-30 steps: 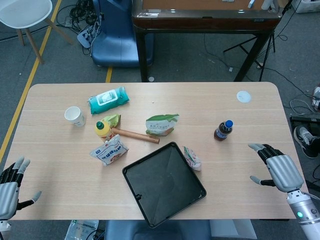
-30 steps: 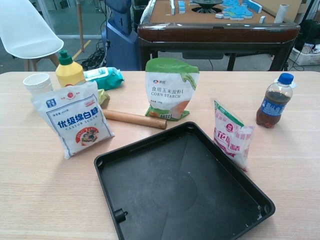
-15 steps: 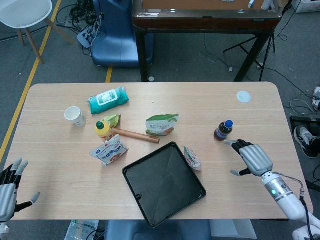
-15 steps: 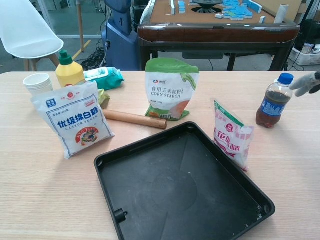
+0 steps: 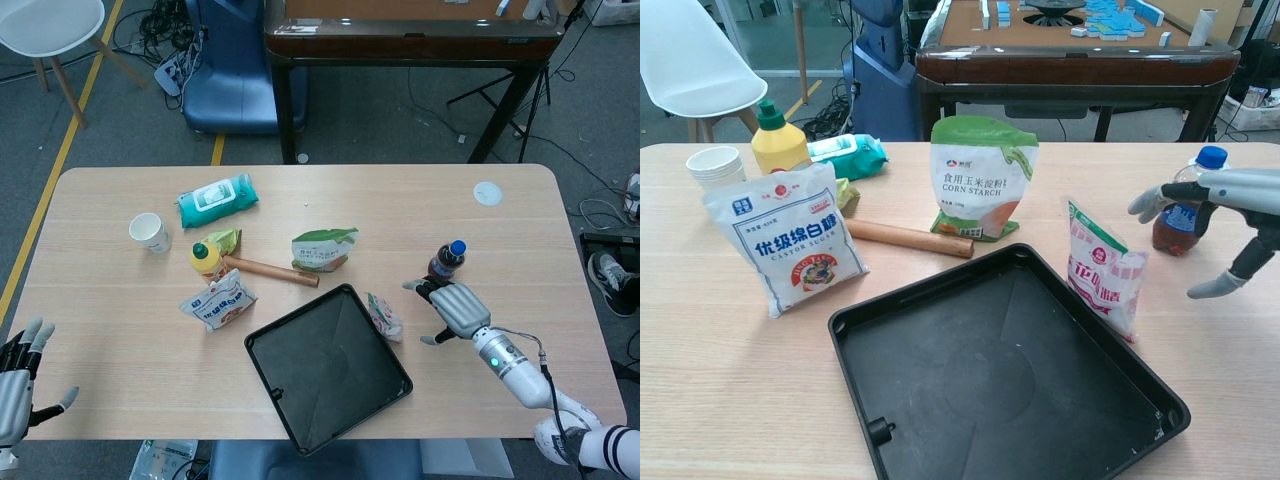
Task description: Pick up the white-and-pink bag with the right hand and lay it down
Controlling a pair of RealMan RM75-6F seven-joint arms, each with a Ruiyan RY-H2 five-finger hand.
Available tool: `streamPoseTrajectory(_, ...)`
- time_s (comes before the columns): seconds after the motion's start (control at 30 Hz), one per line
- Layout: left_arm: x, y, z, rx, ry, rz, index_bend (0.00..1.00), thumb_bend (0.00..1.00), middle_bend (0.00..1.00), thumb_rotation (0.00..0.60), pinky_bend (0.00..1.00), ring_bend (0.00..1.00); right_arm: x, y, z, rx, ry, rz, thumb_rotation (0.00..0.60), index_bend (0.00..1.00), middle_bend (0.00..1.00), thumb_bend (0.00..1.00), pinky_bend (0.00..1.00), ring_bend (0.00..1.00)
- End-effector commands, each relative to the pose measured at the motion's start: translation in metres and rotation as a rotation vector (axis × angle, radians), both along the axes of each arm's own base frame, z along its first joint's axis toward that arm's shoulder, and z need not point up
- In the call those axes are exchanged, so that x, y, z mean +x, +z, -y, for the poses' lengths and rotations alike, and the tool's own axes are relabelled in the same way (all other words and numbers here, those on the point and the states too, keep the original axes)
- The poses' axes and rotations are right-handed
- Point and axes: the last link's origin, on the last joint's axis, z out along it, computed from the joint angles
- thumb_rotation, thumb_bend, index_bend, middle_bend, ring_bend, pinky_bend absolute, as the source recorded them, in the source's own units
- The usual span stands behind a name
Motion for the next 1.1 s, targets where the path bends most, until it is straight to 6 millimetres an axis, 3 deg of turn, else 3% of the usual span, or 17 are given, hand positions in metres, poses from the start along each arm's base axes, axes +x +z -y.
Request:
streamPoseTrajectory(0.03, 0.000, 0.001, 0.000, 0.002, 0.002, -0.001, 0.08, 0.18, 0.02, 0.600, 0.06, 0.00, 0.004, -0.010, 0.007, 0.009, 0.010, 0.006, 0.600, 0.16, 0.21, 0.00, 0.32, 0.14)
streamPoseTrajectory(0.43, 0.001, 0.000, 0.002, 0.003, 0.006, -0.002, 0.08, 0.18, 0.02, 0.600, 0.06, 0.00, 0.015, -0.034, 0.019, 0.071, 0.035, -0.001, 0.600, 0.20, 0.22, 0.00, 0.31, 0.14)
streamPoseTrajectory(1.1, 0.003, 0.001, 0.003, 0.005, 0.014, -0.008, 0.08, 0.18, 0.02, 0.600, 0.06, 0.00, 0.026, -0.057, 0.029, 0.136, 0.073, -0.019, 0.600, 0.21, 0.22, 0.00, 0.30, 0.14)
